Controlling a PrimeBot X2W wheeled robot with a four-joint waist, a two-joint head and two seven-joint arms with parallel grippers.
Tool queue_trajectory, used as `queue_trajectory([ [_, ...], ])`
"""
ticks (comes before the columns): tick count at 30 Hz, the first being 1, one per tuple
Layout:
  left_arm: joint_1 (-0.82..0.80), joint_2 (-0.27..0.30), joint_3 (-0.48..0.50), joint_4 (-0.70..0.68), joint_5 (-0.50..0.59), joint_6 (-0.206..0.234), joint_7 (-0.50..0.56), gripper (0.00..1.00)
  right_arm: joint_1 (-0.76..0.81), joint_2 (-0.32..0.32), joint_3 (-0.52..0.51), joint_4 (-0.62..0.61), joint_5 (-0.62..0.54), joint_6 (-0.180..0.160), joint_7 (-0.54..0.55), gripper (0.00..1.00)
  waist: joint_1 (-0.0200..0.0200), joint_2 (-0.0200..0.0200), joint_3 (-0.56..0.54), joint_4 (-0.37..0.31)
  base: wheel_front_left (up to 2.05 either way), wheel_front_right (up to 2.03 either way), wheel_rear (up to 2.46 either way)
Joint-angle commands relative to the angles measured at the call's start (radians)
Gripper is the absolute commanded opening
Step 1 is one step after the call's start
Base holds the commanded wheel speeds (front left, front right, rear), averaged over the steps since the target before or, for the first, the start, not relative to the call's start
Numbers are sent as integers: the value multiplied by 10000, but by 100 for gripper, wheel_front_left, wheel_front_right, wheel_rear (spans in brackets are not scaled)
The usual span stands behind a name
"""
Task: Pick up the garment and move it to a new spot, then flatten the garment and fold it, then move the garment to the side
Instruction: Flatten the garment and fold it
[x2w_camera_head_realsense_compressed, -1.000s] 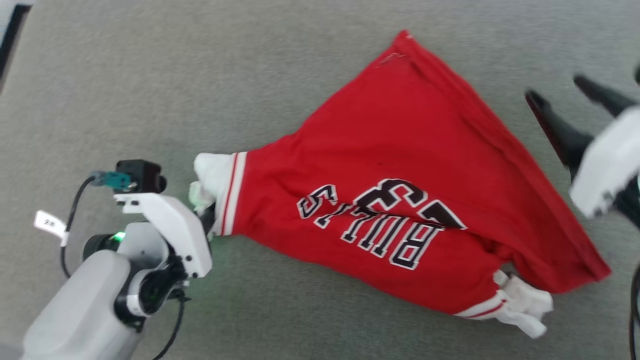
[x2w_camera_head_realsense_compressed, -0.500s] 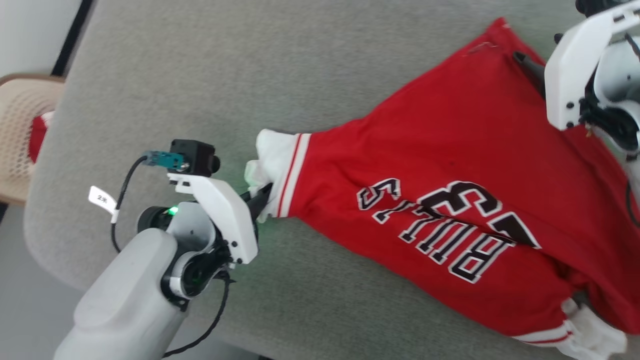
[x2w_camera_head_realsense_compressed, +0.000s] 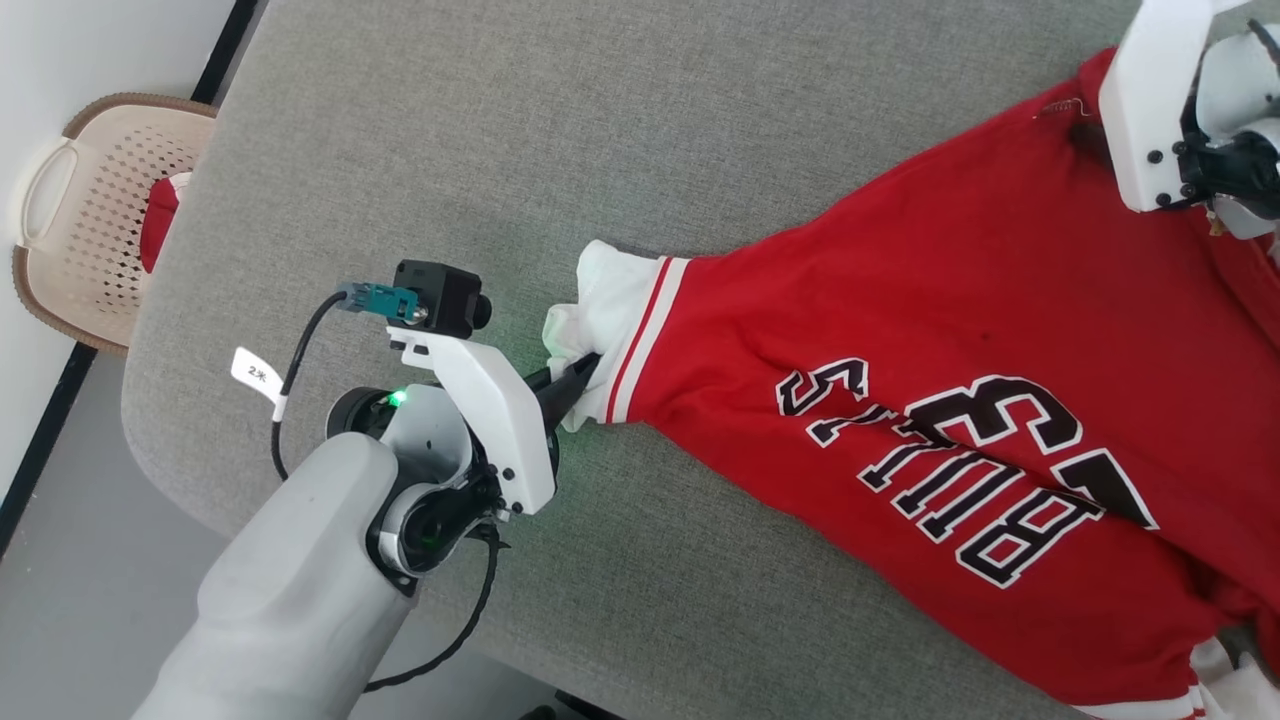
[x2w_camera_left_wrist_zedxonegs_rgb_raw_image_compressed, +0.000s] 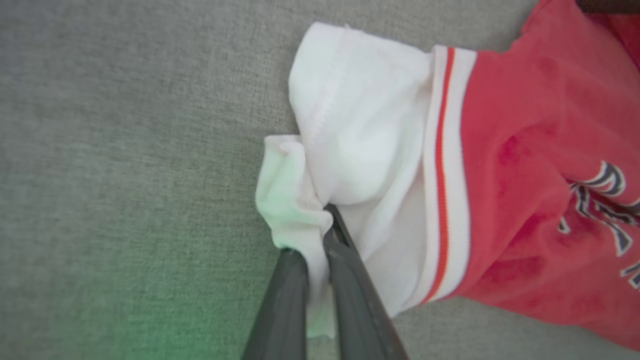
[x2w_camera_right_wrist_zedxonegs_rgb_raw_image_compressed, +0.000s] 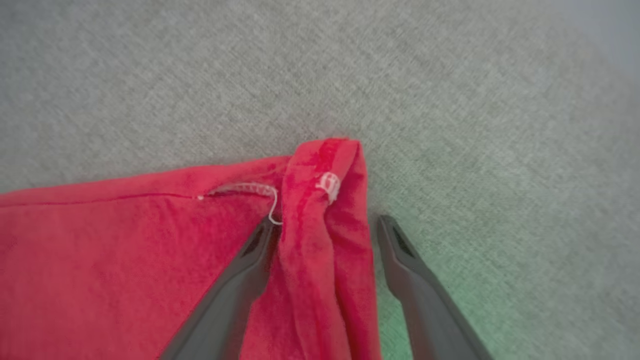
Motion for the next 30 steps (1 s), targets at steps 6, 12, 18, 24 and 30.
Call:
queue_trajectory([
  [6, -865, 684, 275, 604, 106, 67, 492, 0, 384, -300, 658, -94, 839, 47, -634, 0, 0, -1, -362, -582, 0, 0, 0],
  [12, -1901, 1505, 733, 368, 55, 271, 1113, 0, 131, -742, 530, -902, 1333, 47, -1687, 0, 0, -1, -923, -1353, 0, 0, 0],
  [18, -3090, 2385, 931, 214, 345, 350, 1847, 0, 239, -1302, 185, -1670, 1587, 41, -2258, 0, 0, -1, -1499, -2102, 0, 0, 0],
  [24, -4160, 2756, 1008, 137, 498, 422, 2360, 0, 236, -1575, -297, -2550, 1600, 36, -2532, 0, 0, -1, -2035, -2718, 0, 0, 0],
  [30, -5125, 2899, 1054, 211, 617, 330, 2754, 0, 169, -1770, -714, -3538, 1520, 36, -2284, 0, 0, -1, -2392, -3144, 0, 0, 0],
])
